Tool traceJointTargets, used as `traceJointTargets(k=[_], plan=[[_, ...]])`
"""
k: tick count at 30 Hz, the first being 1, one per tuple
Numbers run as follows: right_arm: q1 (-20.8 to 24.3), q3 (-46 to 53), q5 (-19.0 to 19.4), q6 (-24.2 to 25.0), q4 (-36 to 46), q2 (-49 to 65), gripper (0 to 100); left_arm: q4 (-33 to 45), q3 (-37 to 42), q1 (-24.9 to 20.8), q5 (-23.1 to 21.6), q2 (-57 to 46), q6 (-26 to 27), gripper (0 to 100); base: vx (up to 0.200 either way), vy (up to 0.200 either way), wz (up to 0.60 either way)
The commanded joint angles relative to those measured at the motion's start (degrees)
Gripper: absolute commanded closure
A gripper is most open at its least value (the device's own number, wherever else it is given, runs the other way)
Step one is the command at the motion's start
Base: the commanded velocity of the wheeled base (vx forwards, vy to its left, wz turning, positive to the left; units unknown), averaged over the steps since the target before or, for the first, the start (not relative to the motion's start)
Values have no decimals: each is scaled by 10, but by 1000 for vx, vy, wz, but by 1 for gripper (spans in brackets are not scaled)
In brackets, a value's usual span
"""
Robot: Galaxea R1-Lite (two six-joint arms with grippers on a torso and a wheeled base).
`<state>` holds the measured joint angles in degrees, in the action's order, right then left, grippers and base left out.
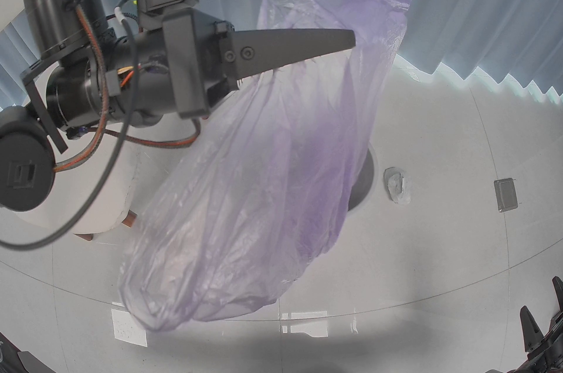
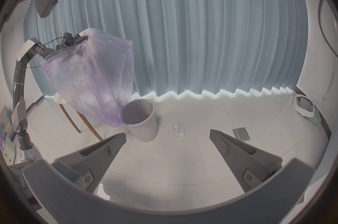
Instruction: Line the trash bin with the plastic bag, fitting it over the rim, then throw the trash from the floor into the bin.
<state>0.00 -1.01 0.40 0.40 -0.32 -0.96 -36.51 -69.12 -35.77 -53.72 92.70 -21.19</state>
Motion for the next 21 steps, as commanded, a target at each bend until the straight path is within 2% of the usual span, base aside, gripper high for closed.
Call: traceJointTargets(k=[1,11,17,21], plan=[[0,10,0,-1,0,10,0,-20,-18,25,0,46,0,100,0,0,0],[0,10,0,0,0,10,0,-17,-53,85,4,55,-12,100,0,0,0],[0,10,0,-1,0,10,0,-18,-50,83,3,38,-54,100,0,0,0],[0,10,0,0,1,10,0,-17,-49,83,3,32,-61,100,200,0,0]])
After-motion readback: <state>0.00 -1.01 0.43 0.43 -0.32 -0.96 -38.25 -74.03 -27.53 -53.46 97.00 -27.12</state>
